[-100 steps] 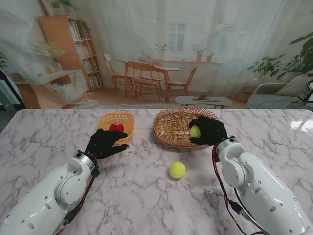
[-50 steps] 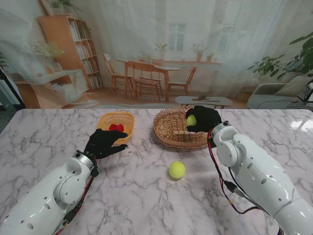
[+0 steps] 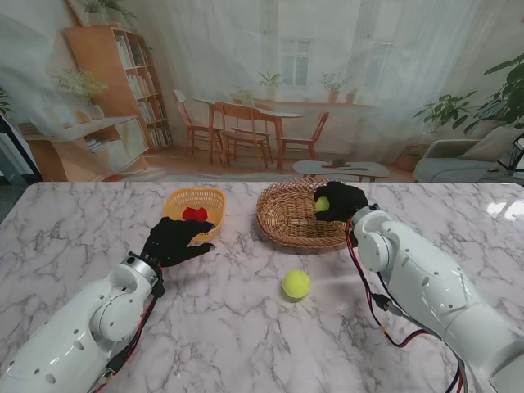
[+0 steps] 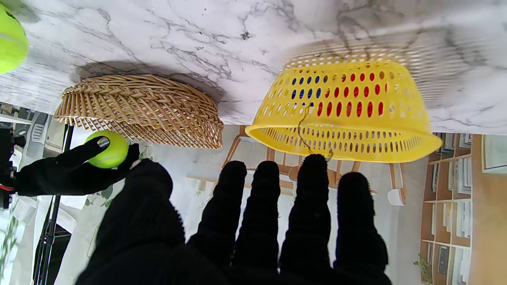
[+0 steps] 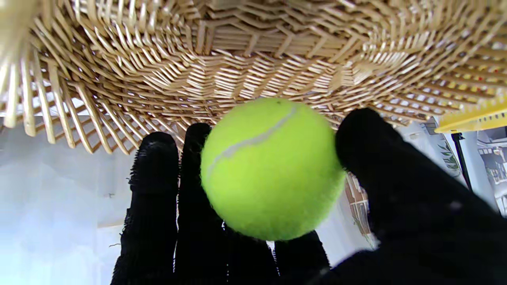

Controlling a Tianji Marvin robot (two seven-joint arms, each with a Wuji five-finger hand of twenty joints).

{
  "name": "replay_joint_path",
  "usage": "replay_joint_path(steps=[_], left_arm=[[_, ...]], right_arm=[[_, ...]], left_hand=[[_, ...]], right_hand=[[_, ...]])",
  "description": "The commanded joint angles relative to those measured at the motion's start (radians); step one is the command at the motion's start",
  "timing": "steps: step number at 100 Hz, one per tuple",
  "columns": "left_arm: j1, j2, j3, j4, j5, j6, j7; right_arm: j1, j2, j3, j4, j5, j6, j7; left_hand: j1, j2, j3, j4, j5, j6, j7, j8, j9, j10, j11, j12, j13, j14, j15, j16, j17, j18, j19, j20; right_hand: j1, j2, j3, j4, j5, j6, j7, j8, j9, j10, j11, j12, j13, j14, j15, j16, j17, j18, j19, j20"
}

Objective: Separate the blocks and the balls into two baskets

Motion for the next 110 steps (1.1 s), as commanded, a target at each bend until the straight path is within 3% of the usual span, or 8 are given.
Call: replay_joint_path(steps=[1,15,28,67,110], left_arm=[[-0.002,-0.001,0.004,0.001,-0.006,-0.001,-0.017],[-0.003,-0.001,0.004,0.003,-0.010,-0.001,-0.015],[-0.005,-0.001,0.005,0.004,-0.010,-0.001,-0.014],[-0.010,-0.001,0.012,0.008,-0.012,-0.005,-0.016],[-0.010,-0.001,0.009,0.009,-0.014,-0.006,-0.017]], right_arm=[[0.005,-0.007,-0.004,0.008,-0.007,0.001,0.002],[0.013,-0.007,-0.025,0.018,0.002,0.012,0.024],[0.005,0.000,-0.020,0.004,-0.006,0.024,0.044],[-0.128,0.045,0.155,-0.212,-0.109,-0.010,0.111],[-0.357,0.075,0.345,-0.521,-0.221,-0.112,0.166]], left_hand=[[-0.013,0.046,-0.021,-0.012,0.004,-0.013,-0.008,-0.008,0.007,0.004,-0.014,-0.007,-0.021,0.009,-0.012,0.001,-0.016,0.025,-0.016,0.023],[-0.013,0.046,-0.021,-0.012,0.004,-0.013,-0.008,-0.008,0.009,0.002,-0.014,-0.007,-0.019,0.009,-0.011,0.002,-0.016,0.026,-0.016,0.023],[-0.013,0.046,-0.021,-0.012,0.004,-0.013,-0.009,-0.008,0.010,0.001,-0.014,-0.007,-0.019,0.010,-0.011,0.002,-0.017,0.025,-0.016,0.023],[-0.012,0.046,-0.021,-0.012,0.007,-0.013,-0.007,-0.008,0.012,0.002,-0.013,-0.006,-0.017,0.010,-0.010,0.003,-0.016,0.026,-0.016,0.024],[-0.013,0.046,-0.021,-0.012,0.014,-0.015,-0.004,-0.006,0.014,0.002,-0.015,-0.007,-0.016,0.012,-0.011,0.002,-0.017,0.028,-0.018,0.024]], right_hand=[[0.018,0.081,0.030,0.035,-0.030,-0.048,0.009,-0.004,-0.061,0.008,-0.051,-0.038,-0.074,-0.011,-0.103,-0.047,-0.078,0.027,-0.060,-0.042],[-0.088,0.128,-0.050,0.042,-0.125,-0.052,-0.056,-0.032,-0.159,-0.007,-0.148,-0.131,-0.227,0.010,-0.273,-0.151,-0.291,0.068,-0.154,-0.109],[-0.156,0.154,-0.106,0.046,-0.181,-0.055,-0.102,-0.050,-0.200,-0.020,-0.203,-0.161,-0.295,0.006,-0.346,-0.197,-0.395,0.082,-0.204,-0.137],[-0.152,0.205,-0.190,0.070,-0.179,-0.056,-0.137,-0.051,-0.186,-0.008,-0.206,-0.164,-0.280,0.009,-0.356,-0.190,-0.418,0.088,-0.218,-0.117],[-0.182,0.213,-0.277,0.080,-0.114,-0.063,-0.146,-0.039,-0.117,-0.003,-0.202,-0.154,-0.244,0.024,-0.345,-0.173,-0.406,0.107,-0.216,-0.096]])
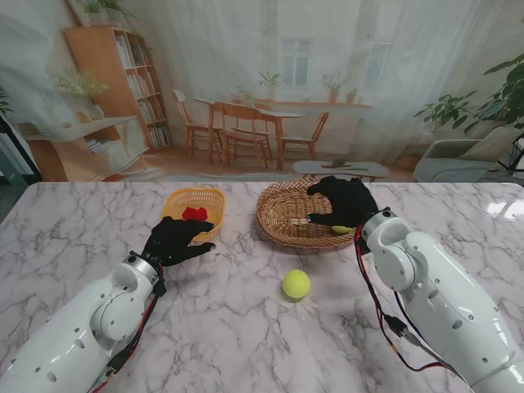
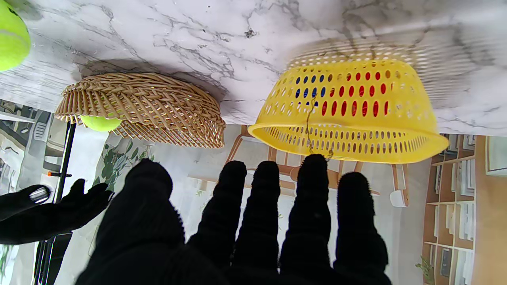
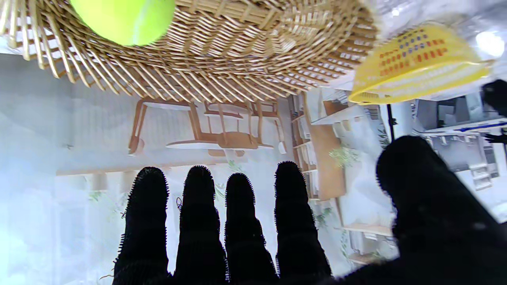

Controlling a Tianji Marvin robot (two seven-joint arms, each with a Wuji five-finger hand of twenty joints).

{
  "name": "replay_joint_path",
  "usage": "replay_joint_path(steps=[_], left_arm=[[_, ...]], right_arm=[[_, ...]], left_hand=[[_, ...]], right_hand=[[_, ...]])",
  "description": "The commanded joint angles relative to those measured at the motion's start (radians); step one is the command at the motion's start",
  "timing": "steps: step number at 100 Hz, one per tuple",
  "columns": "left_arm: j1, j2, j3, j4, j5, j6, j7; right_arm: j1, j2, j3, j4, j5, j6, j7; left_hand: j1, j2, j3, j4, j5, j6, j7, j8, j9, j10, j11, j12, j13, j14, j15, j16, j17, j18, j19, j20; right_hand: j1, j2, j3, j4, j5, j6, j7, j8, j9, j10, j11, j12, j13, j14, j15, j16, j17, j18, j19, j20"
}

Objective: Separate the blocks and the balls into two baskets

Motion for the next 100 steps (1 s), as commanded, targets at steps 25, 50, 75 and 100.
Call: replay_joint_path(steps=[25,50,75,100], left_arm=[[-0.002,0.000,0.003,0.002,-0.001,-0.003,-0.020],[0.001,0.001,-0.002,-0.002,-0.002,0.001,-0.028],[0.002,0.002,-0.003,-0.004,0.000,0.003,-0.035],[0.003,0.002,-0.004,-0.006,0.000,0.004,-0.040]], right_arm=[[-0.164,0.015,0.046,-0.138,-0.048,-0.060,-0.007],[-0.256,0.021,0.060,-0.190,-0.119,-0.107,-0.054],[-0.309,0.028,0.040,-0.210,-0.150,-0.131,-0.063],[-0.323,0.034,-0.001,-0.194,-0.181,-0.119,-0.075]], left_hand=[[-0.012,0.045,-0.022,-0.012,0.022,-0.017,0.000,-0.005,0.018,0.002,-0.014,-0.006,-0.015,0.010,-0.011,0.002,-0.017,0.029,-0.018,0.024],[-0.011,0.044,-0.021,-0.012,0.026,-0.017,0.002,-0.004,0.021,0.002,-0.016,-0.007,-0.016,0.010,-0.012,0.001,-0.017,0.028,-0.019,0.024],[-0.007,0.035,-0.020,-0.011,0.032,-0.015,0.005,-0.002,0.024,0.004,-0.016,-0.007,-0.013,0.011,-0.011,0.001,-0.015,0.023,-0.021,0.023],[-0.010,0.039,-0.021,-0.011,0.030,-0.016,0.004,-0.003,0.024,0.003,-0.017,-0.007,-0.014,0.013,-0.011,0.001,-0.013,0.019,-0.022,0.022]], right_hand=[[-0.023,0.042,-0.082,0.037,0.050,-0.020,-0.043,0.009,0.051,0.005,-0.028,0.024,0.047,0.024,-0.033,0.015,0.012,0.036,0.002,0.025],[-0.022,0.041,-0.095,0.039,0.061,-0.021,-0.043,0.017,0.052,0.007,-0.033,0.031,0.051,0.023,-0.036,0.016,0.018,0.039,0.005,0.027],[-0.024,0.038,-0.099,0.041,0.062,-0.020,-0.045,0.024,0.065,0.005,-0.016,0.048,0.057,0.022,-0.029,0.020,0.019,0.040,0.008,0.027],[-0.026,0.036,-0.098,0.041,0.056,-0.018,-0.048,0.028,0.067,0.007,-0.012,0.057,0.064,0.022,-0.024,0.023,0.026,0.040,0.012,0.026]])
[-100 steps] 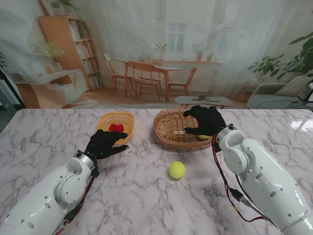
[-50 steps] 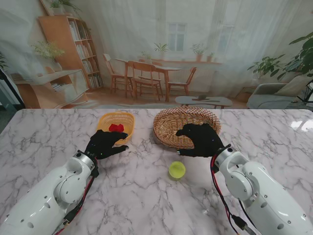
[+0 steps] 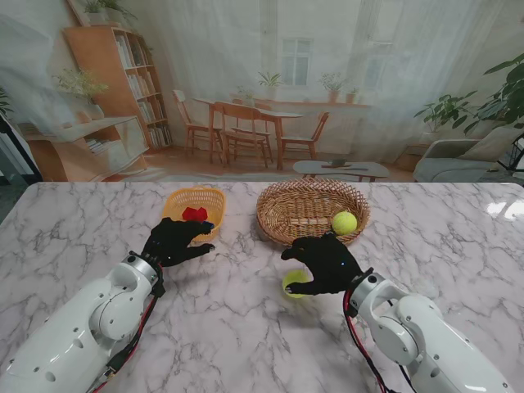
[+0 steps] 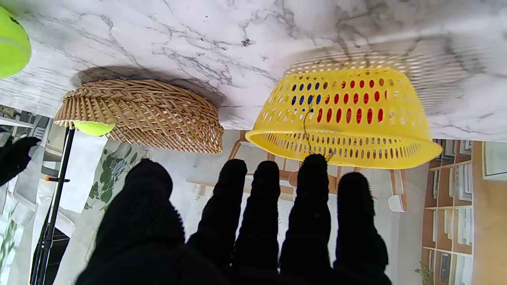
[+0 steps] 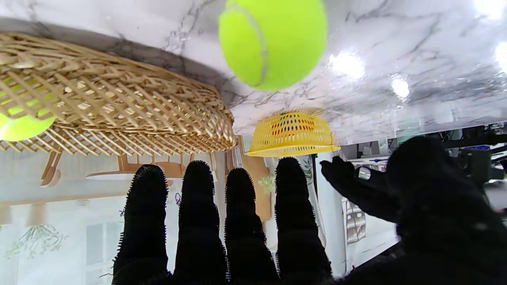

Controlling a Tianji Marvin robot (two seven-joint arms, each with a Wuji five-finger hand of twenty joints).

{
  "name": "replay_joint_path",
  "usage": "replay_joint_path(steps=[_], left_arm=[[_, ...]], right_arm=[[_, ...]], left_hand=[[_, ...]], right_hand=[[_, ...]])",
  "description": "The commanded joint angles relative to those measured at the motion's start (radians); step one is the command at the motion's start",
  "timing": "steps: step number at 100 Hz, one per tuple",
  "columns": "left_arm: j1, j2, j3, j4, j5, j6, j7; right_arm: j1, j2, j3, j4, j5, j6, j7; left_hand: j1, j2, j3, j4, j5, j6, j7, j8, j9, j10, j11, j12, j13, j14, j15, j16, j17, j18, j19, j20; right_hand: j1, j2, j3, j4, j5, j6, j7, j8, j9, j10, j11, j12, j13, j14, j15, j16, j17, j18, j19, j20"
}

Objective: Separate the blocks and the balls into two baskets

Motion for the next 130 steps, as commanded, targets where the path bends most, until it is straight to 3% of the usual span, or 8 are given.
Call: replay_joint_path(steps=[1,45,56,93,108,130], left_arm=[[0.001,0.000,0.001,-0.003,0.000,0.003,-0.016],[-0.001,0.000,0.003,0.001,-0.007,0.000,-0.016],[0.000,0.001,0.002,-0.001,-0.007,0.001,-0.023],[0.000,0.001,0.002,-0.002,-0.009,0.004,-0.026],[0.000,0.001,0.002,-0.002,-0.009,0.006,-0.027],[0.001,0.001,0.001,-0.005,-0.012,0.010,-0.033]], right_arm=[[-0.011,0.002,-0.016,0.015,-0.016,0.008,-0.002],[0.053,0.001,-0.105,0.120,0.001,0.086,-0.021],[0.074,0.000,-0.127,0.145,0.011,0.097,-0.020],[0.147,-0.009,-0.223,0.232,0.065,0.149,-0.029],[0.168,-0.016,-0.258,0.261,0.087,0.184,-0.052],[0.181,-0.026,-0.288,0.288,0.092,0.223,-0.105]], left_hand=[[-0.010,0.039,-0.020,-0.011,0.015,-0.015,0.004,-0.003,0.025,0.004,-0.016,-0.007,-0.013,0.013,-0.011,0.001,-0.011,0.018,-0.022,0.022],[-0.010,0.042,-0.021,-0.012,0.010,-0.012,0.000,-0.005,0.027,0.004,-0.013,-0.005,-0.010,0.013,-0.005,0.004,-0.007,0.012,-0.022,0.018],[-0.010,0.042,-0.021,-0.012,0.012,-0.012,0.001,-0.005,0.029,0.003,-0.012,-0.005,-0.009,0.015,-0.005,0.004,-0.007,0.015,-0.022,0.017],[-0.011,0.041,-0.021,-0.012,0.013,-0.015,0.001,-0.005,0.031,0.004,-0.013,-0.005,-0.007,0.013,-0.006,0.004,-0.008,0.019,-0.023,0.015],[-0.012,0.042,-0.021,-0.012,0.012,-0.014,0.000,-0.005,0.031,0.005,-0.014,-0.005,-0.007,0.013,-0.006,0.004,-0.009,0.020,-0.023,0.014],[-0.012,0.042,-0.021,-0.012,0.013,-0.014,0.001,-0.005,0.033,0.003,-0.014,-0.005,-0.005,0.015,-0.005,0.004,-0.010,0.023,-0.024,0.014]], right_hand=[[-0.025,0.024,-0.009,0.017,0.004,-0.009,-0.016,0.017,0.016,0.008,-0.001,0.009,0.021,0.011,-0.023,0.021,0.003,0.027,0.011,0.010],[-0.030,0.002,0.003,0.016,-0.038,0.011,-0.028,0.021,-0.023,0.016,0.011,0.017,-0.003,0.016,-0.012,0.024,0.010,0.009,0.030,0.012],[-0.030,-0.021,0.020,0.015,-0.033,0.024,-0.024,0.024,-0.020,0.027,0.027,0.020,0.013,0.022,0.013,0.032,0.048,-0.020,0.058,0.017],[-0.032,-0.101,0.138,0.000,-0.008,0.053,0.001,0.023,0.002,0.047,0.108,0.035,0.100,0.006,0.183,0.093,0.197,-0.081,0.199,0.011],[-0.006,-0.146,0.213,-0.005,0.020,0.026,0.060,0.047,0.033,0.048,0.175,0.082,0.146,-0.010,0.282,0.147,0.269,-0.110,0.263,0.051],[0.105,-0.215,0.360,-0.015,0.080,-0.015,0.167,0.079,0.109,0.022,0.290,0.187,0.242,-0.041,0.455,0.242,0.401,-0.148,0.352,0.126]])
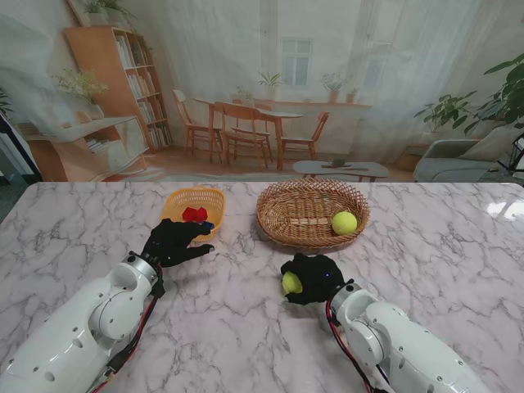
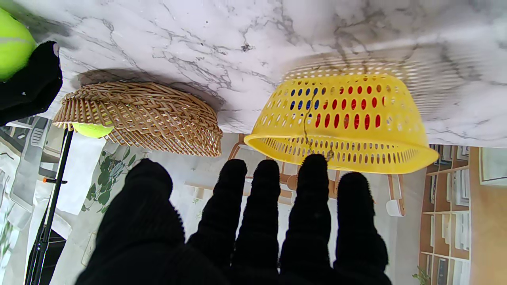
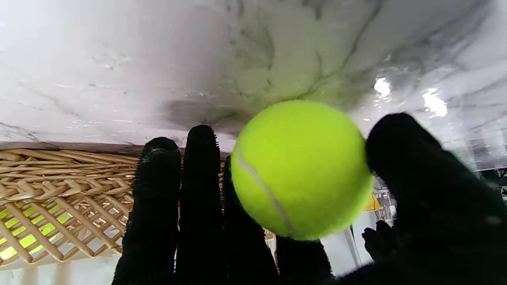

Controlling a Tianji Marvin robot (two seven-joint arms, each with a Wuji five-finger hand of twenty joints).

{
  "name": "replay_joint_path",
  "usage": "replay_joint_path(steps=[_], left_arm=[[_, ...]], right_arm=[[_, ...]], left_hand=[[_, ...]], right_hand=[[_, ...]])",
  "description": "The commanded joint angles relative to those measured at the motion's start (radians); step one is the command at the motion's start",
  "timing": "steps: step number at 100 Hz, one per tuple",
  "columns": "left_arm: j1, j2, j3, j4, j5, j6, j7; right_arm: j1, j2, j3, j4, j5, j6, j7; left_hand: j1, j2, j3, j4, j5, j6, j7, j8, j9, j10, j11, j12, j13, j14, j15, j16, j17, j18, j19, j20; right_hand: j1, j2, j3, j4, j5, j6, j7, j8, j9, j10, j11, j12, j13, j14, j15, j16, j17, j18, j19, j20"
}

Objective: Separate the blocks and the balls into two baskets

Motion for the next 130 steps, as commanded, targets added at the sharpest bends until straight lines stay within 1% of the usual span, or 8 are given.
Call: replay_joint_path(steps=[1,16,21,26,31,44,89,130], left_arm=[[0.001,0.000,0.002,-0.003,-0.001,0.004,-0.016],[0.000,0.000,0.002,-0.002,-0.001,0.004,-0.016],[0.000,0.000,0.003,-0.002,-0.002,0.005,-0.016],[0.000,0.000,0.003,-0.002,-0.003,0.007,-0.018],[0.001,0.000,0.003,-0.003,-0.004,0.009,-0.020],[0.002,0.000,0.004,-0.004,-0.004,0.010,-0.023],[-0.004,0.001,0.011,0.001,-0.005,0.013,-0.030],[-0.010,0.000,0.016,0.010,-0.008,0.006,-0.019]], right_arm=[[-0.003,-0.006,-0.005,0.012,-0.005,0.014,-0.013],[-0.005,-0.013,-0.010,0.020,-0.009,0.044,-0.053],[-0.009,-0.015,-0.006,0.019,-0.007,0.048,-0.063],[-0.015,-0.017,0.001,0.016,-0.004,0.049,-0.072],[-0.023,-0.018,0.012,0.008,-0.002,0.048,-0.077],[-0.052,-0.019,0.049,-0.026,-0.005,0.036,-0.088],[-0.104,-0.012,0.178,-0.169,-0.057,-0.055,-0.072],[0.010,-0.011,0.194,-0.159,-0.052,-0.124,-0.027]], left_hand=[[-0.012,0.042,-0.021,-0.012,0.013,-0.014,0.001,-0.005,0.022,0.003,-0.013,-0.005,-0.006,0.013,-0.005,0.004,-0.010,0.023,-0.023,0.014],[-0.011,0.042,-0.020,-0.012,0.015,-0.013,0.001,-0.005,0.024,0.003,-0.012,-0.004,-0.003,0.013,-0.004,0.005,-0.009,0.023,-0.023,0.015],[-0.012,0.042,-0.021,-0.012,0.015,-0.013,0.002,-0.005,0.024,0.003,-0.012,-0.004,-0.003,0.013,-0.004,0.005,-0.010,0.023,-0.023,0.015],[-0.012,0.042,-0.021,-0.012,0.014,-0.015,0.001,-0.005,0.024,0.002,-0.012,-0.004,-0.004,0.013,-0.004,0.005,-0.009,0.023,-0.022,0.015],[-0.011,0.042,-0.021,-0.012,0.015,-0.014,0.002,-0.005,0.025,0.003,-0.012,-0.004,-0.004,0.013,-0.004,0.005,-0.009,0.024,-0.023,0.015],[-0.012,0.043,-0.021,-0.012,0.016,-0.014,0.002,-0.005,0.025,0.003,-0.011,-0.004,-0.003,0.012,-0.004,0.006,-0.010,0.023,-0.023,0.015],[-0.011,0.043,-0.020,-0.012,0.023,-0.014,0.007,-0.003,0.031,0.002,-0.008,-0.002,0.000,0.013,-0.002,0.007,-0.009,0.024,-0.022,0.015],[-0.010,0.045,-0.020,-0.011,0.027,-0.017,0.012,-0.001,0.037,-0.002,-0.003,0.001,0.005,0.009,0.002,0.009,-0.008,0.023,-0.020,0.016]], right_hand=[[0.080,-0.027,0.078,-0.011,0.042,-0.041,0.053,0.024,0.033,-0.009,0.051,0.031,0.043,-0.016,0.070,0.031,0.044,-0.034,0.044,0.029],[0.155,-0.019,0.138,-0.013,0.087,-0.065,0.112,0.036,0.093,-0.032,0.092,0.069,0.106,-0.036,0.150,0.074,0.114,-0.056,0.096,0.066],[0.191,-0.028,0.147,-0.057,0.088,-0.077,0.165,-0.030,0.107,-0.036,0.096,0.089,0.121,-0.041,0.165,0.086,0.131,-0.060,0.102,0.084],[0.229,-0.033,0.140,-0.086,0.091,-0.086,0.197,-0.046,0.120,-0.038,0.101,0.094,0.136,-0.046,0.178,0.092,0.146,-0.066,0.112,0.090],[0.253,-0.036,0.144,-0.101,0.089,-0.093,0.255,-0.094,0.132,-0.041,0.103,0.097,0.149,-0.048,0.181,0.094,0.157,-0.066,0.114,0.092],[0.280,-0.042,0.137,-0.118,0.102,-0.091,0.297,-0.101,0.150,-0.044,0.106,0.098,0.169,-0.051,0.184,0.095,0.178,-0.067,0.114,0.090],[0.283,-0.038,0.124,-0.122,0.115,-0.064,0.323,-0.129,0.160,-0.039,0.092,0.091,0.174,-0.042,0.172,0.091,0.182,-0.059,0.106,0.085],[0.279,-0.034,0.115,-0.122,0.122,-0.064,0.328,-0.134,0.171,-0.046,0.088,0.091,0.178,-0.043,0.166,0.091,0.181,-0.053,0.103,0.084]])
